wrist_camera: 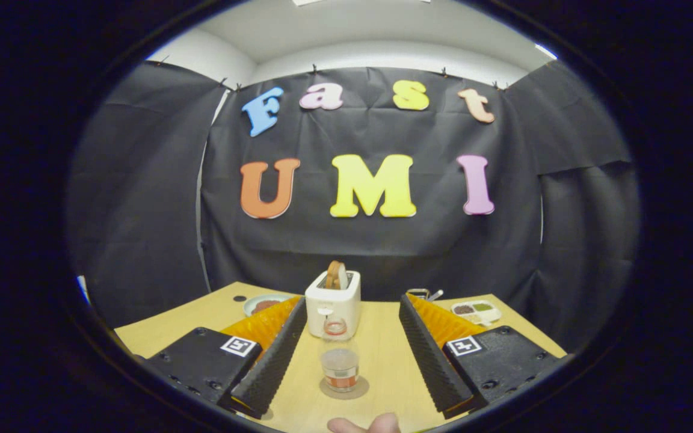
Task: Take the bottle from table, then pour the juice into the cup, finally place the bottle on the coaster
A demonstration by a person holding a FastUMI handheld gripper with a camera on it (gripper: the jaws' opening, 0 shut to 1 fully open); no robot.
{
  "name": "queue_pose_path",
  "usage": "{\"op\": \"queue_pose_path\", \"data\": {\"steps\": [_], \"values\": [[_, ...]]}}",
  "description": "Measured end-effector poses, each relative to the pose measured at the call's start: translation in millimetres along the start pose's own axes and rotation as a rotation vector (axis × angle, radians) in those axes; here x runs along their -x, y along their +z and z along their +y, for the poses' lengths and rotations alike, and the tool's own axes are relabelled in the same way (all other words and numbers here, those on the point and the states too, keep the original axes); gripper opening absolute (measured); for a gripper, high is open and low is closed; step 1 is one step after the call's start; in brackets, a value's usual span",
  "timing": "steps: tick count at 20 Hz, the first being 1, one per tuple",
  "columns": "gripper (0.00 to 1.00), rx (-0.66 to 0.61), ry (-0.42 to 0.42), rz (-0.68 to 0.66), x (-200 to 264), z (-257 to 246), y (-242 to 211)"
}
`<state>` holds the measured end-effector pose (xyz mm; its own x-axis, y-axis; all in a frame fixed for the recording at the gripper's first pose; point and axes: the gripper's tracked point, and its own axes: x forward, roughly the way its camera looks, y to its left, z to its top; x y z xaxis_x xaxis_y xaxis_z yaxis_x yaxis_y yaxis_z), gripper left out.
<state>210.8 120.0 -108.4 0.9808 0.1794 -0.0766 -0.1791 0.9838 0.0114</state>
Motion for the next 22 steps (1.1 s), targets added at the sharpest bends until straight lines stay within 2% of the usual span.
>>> {"op": "queue_pose_path", "data": {"steps": [3,7,14,22], "values": [[0.99,0.000,-0.045,-0.074,43.5,-11.3,59.4],[0.99,0.035,-0.090,-0.106,94.3,-24.0,110.3],[0.99,0.072,-0.110,-0.152,178.8,-30.1,149.5],[0.99,0.053,-0.098,-0.158,242.5,-22.6,157.5]]}}
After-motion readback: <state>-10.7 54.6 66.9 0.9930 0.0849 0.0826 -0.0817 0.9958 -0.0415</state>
